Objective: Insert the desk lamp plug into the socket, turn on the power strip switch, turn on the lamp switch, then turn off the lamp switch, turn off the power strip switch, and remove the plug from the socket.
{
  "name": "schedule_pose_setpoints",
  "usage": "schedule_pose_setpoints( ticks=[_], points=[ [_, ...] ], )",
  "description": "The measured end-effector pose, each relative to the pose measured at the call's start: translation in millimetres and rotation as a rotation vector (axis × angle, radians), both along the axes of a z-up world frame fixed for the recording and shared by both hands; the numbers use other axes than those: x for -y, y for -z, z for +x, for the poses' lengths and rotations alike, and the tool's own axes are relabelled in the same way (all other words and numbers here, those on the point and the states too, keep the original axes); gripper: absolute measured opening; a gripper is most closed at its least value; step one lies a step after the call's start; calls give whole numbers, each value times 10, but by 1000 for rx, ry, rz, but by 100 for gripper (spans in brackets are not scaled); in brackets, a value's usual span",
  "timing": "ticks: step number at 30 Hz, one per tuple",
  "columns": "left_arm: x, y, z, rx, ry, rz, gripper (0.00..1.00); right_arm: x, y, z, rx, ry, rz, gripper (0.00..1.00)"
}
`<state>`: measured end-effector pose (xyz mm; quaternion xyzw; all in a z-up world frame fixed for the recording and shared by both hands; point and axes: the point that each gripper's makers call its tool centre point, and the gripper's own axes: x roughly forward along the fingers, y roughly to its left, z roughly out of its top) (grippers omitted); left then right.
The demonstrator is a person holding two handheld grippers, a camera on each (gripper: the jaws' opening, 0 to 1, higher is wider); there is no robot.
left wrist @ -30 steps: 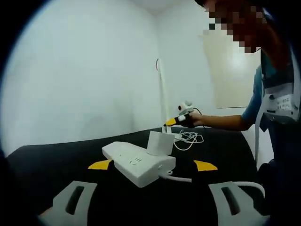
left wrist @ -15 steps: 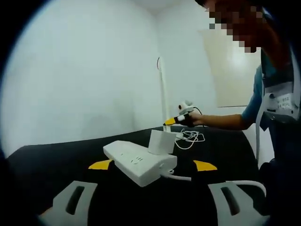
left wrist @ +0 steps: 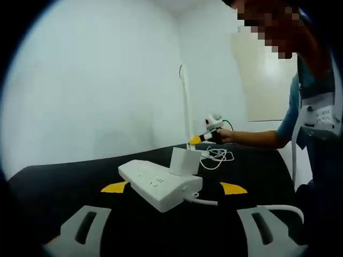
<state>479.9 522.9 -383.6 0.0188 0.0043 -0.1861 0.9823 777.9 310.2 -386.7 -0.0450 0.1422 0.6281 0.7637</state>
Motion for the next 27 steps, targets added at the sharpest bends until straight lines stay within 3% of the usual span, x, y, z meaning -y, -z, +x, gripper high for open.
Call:
schedule_pose_setpoints(
  ticks=[8,10,15,22,27],
  points=[
    [3,1,2,0,-1,3,62,74,126,26,-65,40,-12,13],
    [3,2,3,0,-1,4,62,120,190,98,-37,73,-62,13],
    [8,0,4,1,-2,4,62,98,209,70,-10,62,-75,12],
    [6,0,6,2,-3,3,62,117,199,70,-45,68,-63,12],
    [6,-4,4,4,-3,-1,62,145,182,-1,-21,65,-89,13]
  ],
)
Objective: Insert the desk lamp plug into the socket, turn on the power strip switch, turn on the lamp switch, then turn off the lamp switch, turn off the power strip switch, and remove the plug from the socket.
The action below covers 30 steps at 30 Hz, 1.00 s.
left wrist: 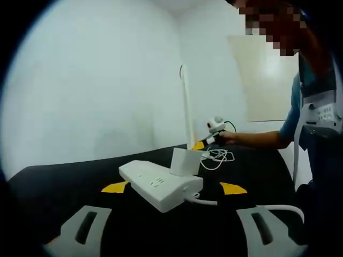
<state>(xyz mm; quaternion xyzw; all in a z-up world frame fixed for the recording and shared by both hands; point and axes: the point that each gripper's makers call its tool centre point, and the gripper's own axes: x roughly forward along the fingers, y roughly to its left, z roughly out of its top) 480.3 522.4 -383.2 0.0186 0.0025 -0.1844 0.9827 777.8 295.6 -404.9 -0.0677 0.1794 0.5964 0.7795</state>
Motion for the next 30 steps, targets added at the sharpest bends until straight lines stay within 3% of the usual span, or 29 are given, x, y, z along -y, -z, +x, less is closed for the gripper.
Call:
schedule_pose_setpoints(
  ticks=[4,14,24,30],
  points=[
    [-6,-2,-5,1,1,-1,61,70,-58,18,6,20,2,13],
    [-27,-6,4,3,-7,-8,59,246,-265,-35,-18,94,88,16],
    [-54,4,29,-4,-20,-15,57,346,-385,-294,29,91,101,19],
    [-90,-23,57,-10,-21,-55,57,432,-473,-433,55,89,127,22]
  ],
)
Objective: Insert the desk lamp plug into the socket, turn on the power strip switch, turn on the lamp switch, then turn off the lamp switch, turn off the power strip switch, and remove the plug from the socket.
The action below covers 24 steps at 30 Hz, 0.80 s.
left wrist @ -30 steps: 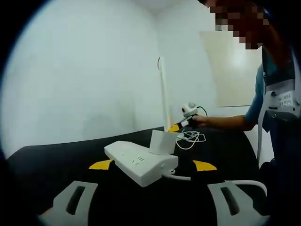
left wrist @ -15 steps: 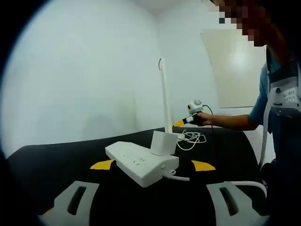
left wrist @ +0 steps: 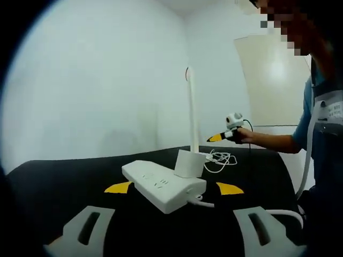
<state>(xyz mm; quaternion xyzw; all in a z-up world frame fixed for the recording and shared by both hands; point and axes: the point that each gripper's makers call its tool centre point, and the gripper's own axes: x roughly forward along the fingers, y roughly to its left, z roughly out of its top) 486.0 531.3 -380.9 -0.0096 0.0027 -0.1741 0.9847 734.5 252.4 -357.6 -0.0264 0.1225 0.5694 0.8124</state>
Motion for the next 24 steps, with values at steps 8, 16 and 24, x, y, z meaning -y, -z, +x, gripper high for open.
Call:
schedule_pose_setpoints(
  ticks=[8,16,24],
  points=[
    [-13,6,41,-44,-1,-8,56,28,-147,-403,49,-29,20,26],
    [-9,-100,55,-62,10,11,57,88,-284,-713,110,-35,10,29],
    [3,-149,126,-81,14,22,57,177,-349,-1050,158,-37,0,29]
  ],
)
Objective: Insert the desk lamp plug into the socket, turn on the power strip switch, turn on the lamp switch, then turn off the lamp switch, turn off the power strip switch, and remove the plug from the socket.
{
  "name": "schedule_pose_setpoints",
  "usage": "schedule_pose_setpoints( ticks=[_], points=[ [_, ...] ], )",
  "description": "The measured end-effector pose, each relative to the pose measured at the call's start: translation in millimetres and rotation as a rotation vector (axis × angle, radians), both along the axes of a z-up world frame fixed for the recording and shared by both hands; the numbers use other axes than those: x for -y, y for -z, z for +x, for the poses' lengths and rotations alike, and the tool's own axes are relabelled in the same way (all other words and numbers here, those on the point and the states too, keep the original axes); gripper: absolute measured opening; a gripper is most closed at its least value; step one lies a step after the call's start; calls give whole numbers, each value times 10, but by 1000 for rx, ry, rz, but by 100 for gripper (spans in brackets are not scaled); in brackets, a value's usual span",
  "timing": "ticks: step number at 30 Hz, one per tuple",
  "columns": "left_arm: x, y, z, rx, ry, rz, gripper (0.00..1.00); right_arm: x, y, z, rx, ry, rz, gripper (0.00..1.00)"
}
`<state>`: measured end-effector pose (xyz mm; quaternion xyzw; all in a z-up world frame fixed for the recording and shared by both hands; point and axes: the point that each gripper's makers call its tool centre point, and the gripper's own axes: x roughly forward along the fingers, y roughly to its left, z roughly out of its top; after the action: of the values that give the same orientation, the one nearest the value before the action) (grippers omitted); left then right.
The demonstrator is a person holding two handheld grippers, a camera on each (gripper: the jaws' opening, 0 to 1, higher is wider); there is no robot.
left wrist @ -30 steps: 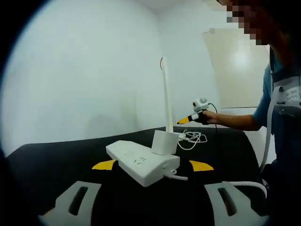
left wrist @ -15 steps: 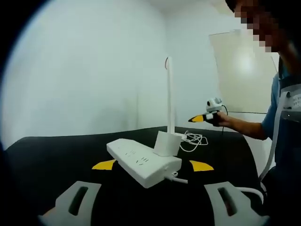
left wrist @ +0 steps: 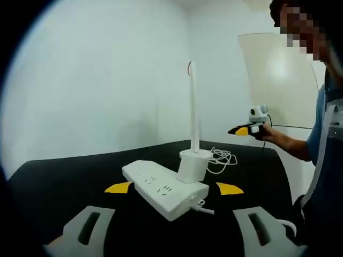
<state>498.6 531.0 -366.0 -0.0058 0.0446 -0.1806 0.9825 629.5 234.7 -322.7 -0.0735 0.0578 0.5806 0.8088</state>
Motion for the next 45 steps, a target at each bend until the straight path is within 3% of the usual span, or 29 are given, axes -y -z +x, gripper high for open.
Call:
schedule_pose_setpoints(
  ticks=[9,22,38,45],
  points=[
    [16,110,100,-26,-8,-21,57,176,-80,-274,24,-9,22,30],
    [2,202,220,-52,-7,-37,57,255,206,-571,68,-34,-24,34],
    [2,262,274,-72,-2,-64,55,-53,469,-870,179,-138,-82,46],
    [76,323,275,-81,23,-69,53,-226,512,-991,149,-191,-36,55]
  ],
)
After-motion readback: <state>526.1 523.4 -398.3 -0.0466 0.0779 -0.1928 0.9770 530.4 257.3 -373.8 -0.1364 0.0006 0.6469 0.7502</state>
